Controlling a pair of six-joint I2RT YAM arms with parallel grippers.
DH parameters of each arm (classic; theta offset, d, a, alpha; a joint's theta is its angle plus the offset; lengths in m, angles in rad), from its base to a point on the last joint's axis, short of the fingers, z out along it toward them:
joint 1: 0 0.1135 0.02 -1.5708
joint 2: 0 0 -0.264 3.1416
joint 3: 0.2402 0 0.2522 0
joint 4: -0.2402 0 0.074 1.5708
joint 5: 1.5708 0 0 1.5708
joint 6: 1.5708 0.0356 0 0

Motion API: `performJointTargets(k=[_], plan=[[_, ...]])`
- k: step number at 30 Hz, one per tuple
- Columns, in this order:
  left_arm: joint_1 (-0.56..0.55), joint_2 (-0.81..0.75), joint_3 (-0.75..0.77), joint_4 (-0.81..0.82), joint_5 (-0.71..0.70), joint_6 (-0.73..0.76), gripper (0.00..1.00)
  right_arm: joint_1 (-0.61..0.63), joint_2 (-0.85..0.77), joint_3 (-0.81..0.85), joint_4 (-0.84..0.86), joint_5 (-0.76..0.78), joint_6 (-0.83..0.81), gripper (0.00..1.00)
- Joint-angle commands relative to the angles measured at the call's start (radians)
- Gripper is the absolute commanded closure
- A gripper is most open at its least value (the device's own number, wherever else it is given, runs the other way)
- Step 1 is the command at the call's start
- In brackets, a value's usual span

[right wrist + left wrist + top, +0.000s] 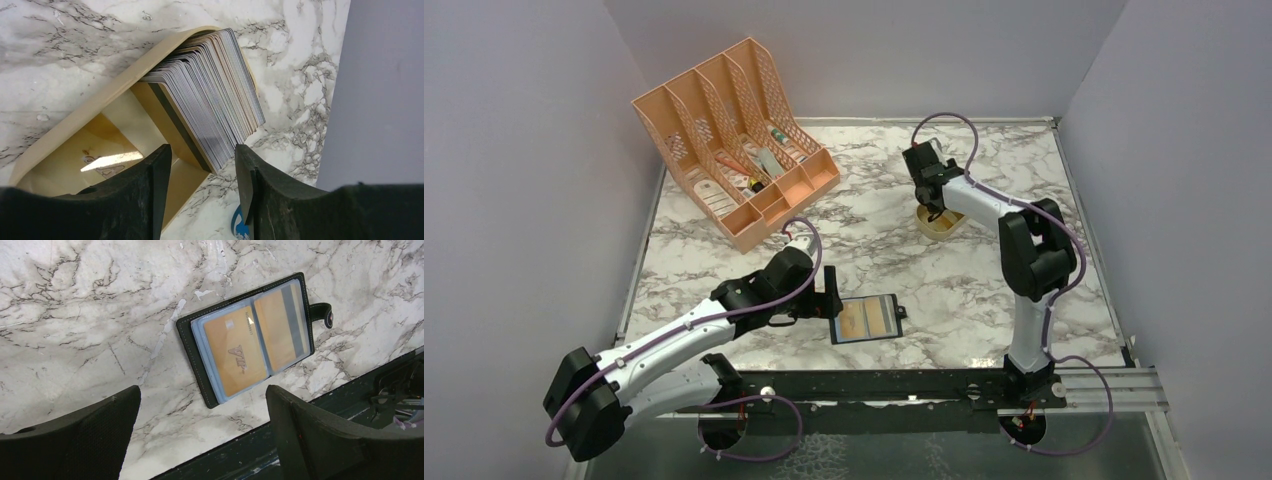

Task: Put the credit cards into the card holder
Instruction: Pick up the credit card from the storage box.

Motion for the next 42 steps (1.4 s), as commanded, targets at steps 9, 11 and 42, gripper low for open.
performJointTargets(k=[9,11,42], plan=[[-0.002,-0.024,0.02,-0.006,-0.028,0.017,0.01,-0.013,0.048,0.026,0.07,0.1,-0.053,0.52],[-0.001,-0.024,0.02,-0.006,-0.025,0.017,0.01,-0.013,0.047,0.03,0.072,0.101,-0.052,0.54],[-0.002,-0.025,0.008,0.003,-0.018,0.009,0.01,-0.013,-0.006,0.042,0.064,0.094,-0.059,0.8]])
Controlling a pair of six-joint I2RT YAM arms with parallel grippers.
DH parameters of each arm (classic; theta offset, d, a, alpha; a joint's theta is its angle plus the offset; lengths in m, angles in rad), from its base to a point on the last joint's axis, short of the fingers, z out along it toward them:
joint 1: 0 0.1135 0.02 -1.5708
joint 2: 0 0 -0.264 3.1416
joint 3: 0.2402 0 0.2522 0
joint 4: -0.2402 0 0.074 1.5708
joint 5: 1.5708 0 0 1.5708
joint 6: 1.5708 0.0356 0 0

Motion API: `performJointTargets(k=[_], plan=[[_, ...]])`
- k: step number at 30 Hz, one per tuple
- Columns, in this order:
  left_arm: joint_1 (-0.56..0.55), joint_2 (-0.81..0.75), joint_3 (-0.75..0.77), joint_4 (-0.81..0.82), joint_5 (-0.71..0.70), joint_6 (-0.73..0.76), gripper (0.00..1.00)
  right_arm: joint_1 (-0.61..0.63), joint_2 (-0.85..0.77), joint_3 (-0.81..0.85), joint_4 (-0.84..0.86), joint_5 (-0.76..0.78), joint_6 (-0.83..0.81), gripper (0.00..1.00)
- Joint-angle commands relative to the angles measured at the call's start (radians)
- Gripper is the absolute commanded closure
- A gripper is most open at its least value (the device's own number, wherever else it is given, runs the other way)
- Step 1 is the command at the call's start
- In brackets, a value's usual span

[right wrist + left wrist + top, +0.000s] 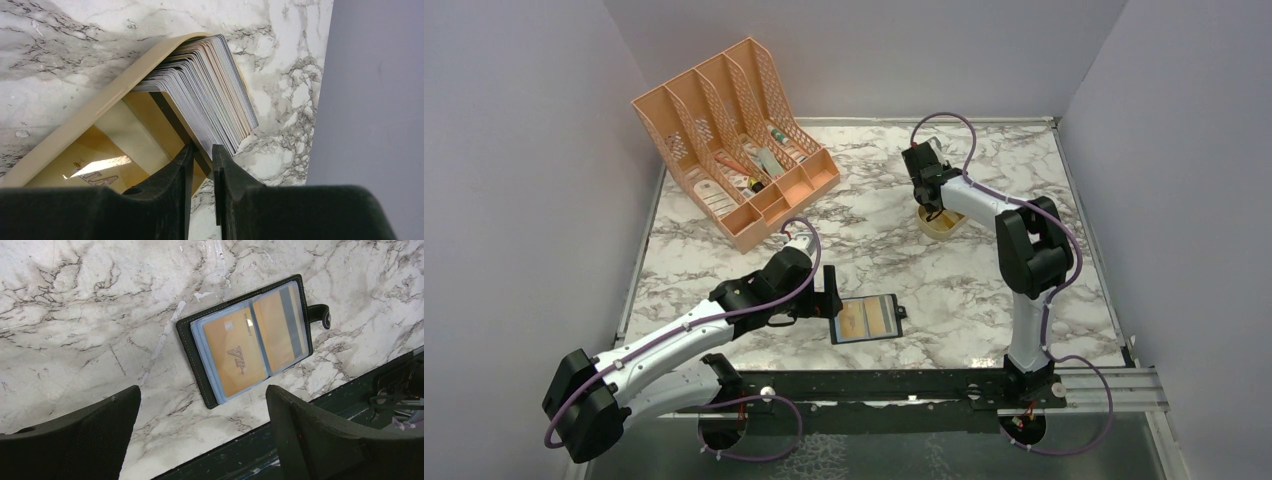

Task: Put the credit cards into the card holder
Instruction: Pick up the credit card from the storage box.

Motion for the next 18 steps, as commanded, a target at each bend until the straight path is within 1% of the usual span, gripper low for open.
performJointTargets(k=[1,5,11,15,18], plan=[[-0.001,-0.015,0.008,0.002,-0.011,0.005,0.01,-0.007,-0.04,0.039,0.02,0.034,-0.005,0.81],[-0.002,-0.018,0.006,0.003,-0.011,0.002,0.01,-0.007,-0.046,0.04,0.012,0.028,-0.006,0.85],[-0.002,-0.018,0.005,0.002,-0.005,0.001,0.01,-0.007,-0.061,0.057,-0.036,0.004,0.021,0.87],[-0.001,-0.018,0.005,0.004,0.003,-0.001,0.01,-0.007,-0.095,0.056,-0.095,-0.085,0.067,0.92],[-0.002,-0.019,0.006,0.004,0.009,-0.012,0.03,-0.005,-0.131,0.051,-0.149,-0.182,0.111,0.98]])
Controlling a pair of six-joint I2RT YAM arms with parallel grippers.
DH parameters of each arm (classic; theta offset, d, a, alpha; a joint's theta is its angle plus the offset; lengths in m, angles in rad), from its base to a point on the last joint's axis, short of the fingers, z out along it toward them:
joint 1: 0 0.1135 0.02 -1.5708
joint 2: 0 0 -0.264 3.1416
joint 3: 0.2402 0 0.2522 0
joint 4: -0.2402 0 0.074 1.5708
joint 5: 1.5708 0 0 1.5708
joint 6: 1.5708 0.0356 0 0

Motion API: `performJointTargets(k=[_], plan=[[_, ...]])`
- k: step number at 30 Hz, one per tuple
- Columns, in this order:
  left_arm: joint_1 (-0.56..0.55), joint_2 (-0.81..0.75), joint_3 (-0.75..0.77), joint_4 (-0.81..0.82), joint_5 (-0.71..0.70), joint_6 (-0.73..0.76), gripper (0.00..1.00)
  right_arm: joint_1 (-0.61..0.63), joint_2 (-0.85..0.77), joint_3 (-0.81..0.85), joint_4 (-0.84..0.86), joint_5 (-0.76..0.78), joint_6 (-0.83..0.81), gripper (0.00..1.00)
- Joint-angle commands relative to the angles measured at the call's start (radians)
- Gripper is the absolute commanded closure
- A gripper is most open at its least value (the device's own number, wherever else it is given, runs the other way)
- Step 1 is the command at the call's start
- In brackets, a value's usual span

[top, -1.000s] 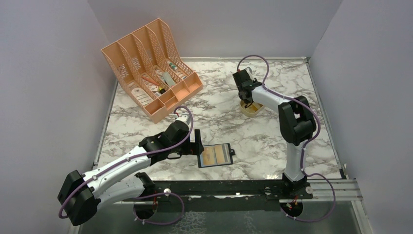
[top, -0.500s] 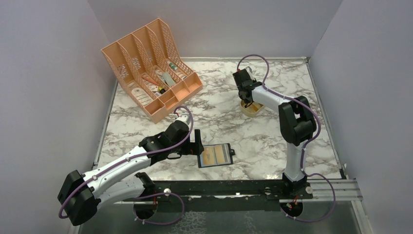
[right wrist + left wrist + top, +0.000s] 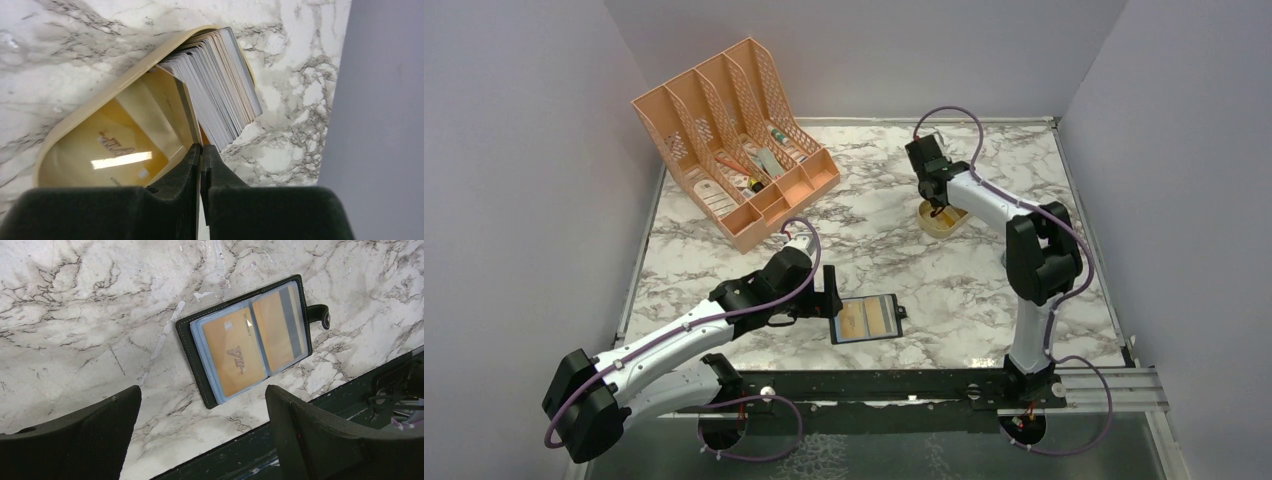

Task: Put the credit cards into the card holder
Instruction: Pick up the credit card from the storage box.

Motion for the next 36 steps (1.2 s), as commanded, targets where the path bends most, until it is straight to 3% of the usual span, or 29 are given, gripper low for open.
performJointTargets(k=[1,11,15,22,29,36], plan=[[-0.002,-0.021,0.006,0.005,0.009,-0.015,0.04,-0.004,-0.101,0.017,-0.087,-0.148,0.086,0.99],[-0.001,-0.075,0.009,0.043,0.023,-0.073,0.07,0.016,-0.327,-0.088,-0.176,-0.424,0.222,0.99],[-0.002,-0.11,0.003,0.076,0.028,-0.12,0.1,0.016,-0.456,-0.173,-0.142,-0.637,0.275,0.99],[-0.001,-0.138,0.0,0.168,0.091,-0.202,0.18,0.017,-0.729,-0.445,0.086,-1.097,0.42,0.99],[-0.001,-0.191,-0.057,0.352,0.154,-0.294,0.32,0.019,-0.963,-0.686,0.357,-1.376,0.635,0.99],[-0.001,-0.216,-0.122,0.544,0.191,-0.38,0.46,0.019,-1.015,-0.875,0.649,-1.6,0.874,0.99]])
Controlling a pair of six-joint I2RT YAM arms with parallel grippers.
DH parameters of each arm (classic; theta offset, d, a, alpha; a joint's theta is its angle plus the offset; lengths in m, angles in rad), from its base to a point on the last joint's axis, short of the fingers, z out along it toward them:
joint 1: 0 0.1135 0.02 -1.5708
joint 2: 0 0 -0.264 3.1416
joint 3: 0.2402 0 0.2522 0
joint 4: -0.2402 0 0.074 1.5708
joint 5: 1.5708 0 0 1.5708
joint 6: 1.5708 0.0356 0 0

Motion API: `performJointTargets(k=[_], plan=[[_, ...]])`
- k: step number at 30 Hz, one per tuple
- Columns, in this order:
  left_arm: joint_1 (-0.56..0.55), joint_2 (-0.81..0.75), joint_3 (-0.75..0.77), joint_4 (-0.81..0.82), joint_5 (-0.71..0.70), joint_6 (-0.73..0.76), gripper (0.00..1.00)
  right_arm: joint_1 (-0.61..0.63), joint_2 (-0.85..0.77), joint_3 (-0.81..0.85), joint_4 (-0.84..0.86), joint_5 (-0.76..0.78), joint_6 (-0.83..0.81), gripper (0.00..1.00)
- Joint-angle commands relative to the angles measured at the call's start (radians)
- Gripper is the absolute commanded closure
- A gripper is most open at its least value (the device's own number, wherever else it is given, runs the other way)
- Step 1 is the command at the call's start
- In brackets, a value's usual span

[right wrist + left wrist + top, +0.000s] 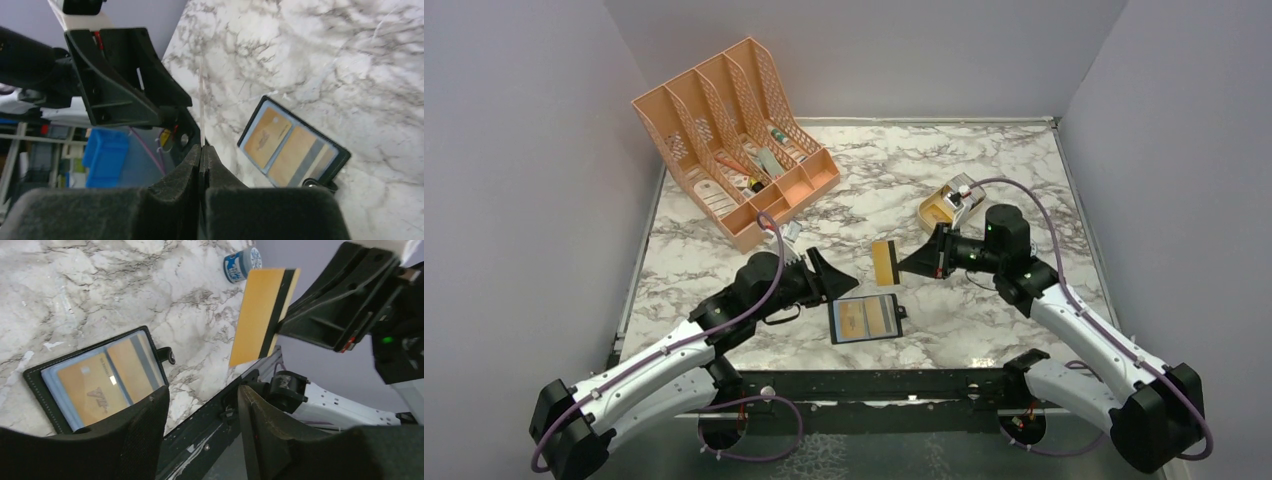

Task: Put the credit cards into the card holder
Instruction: Pick up the credit card from the storage box.

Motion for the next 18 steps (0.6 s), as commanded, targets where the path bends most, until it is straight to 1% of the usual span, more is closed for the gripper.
performJointTargets(k=[1,5,10,18], plan=[[-0.001,-0.024,-0.034,0.181,0.047,-0.068,0.47,0.005,-0.016,-0.091,0.258,-0.203,0.182,0.99],[-0.001,-0.02,-0.053,0.24,0.049,-0.077,0.54,0.005,0.004,-0.131,0.331,-0.266,0.202,0.99],[-0.001,0.021,-0.083,0.344,0.088,-0.108,0.55,0.008,0.023,-0.185,0.48,-0.315,0.31,0.99],[-0.001,0.037,-0.1,0.397,0.103,-0.121,0.55,0.025,0.047,-0.187,0.502,-0.312,0.332,0.99]])
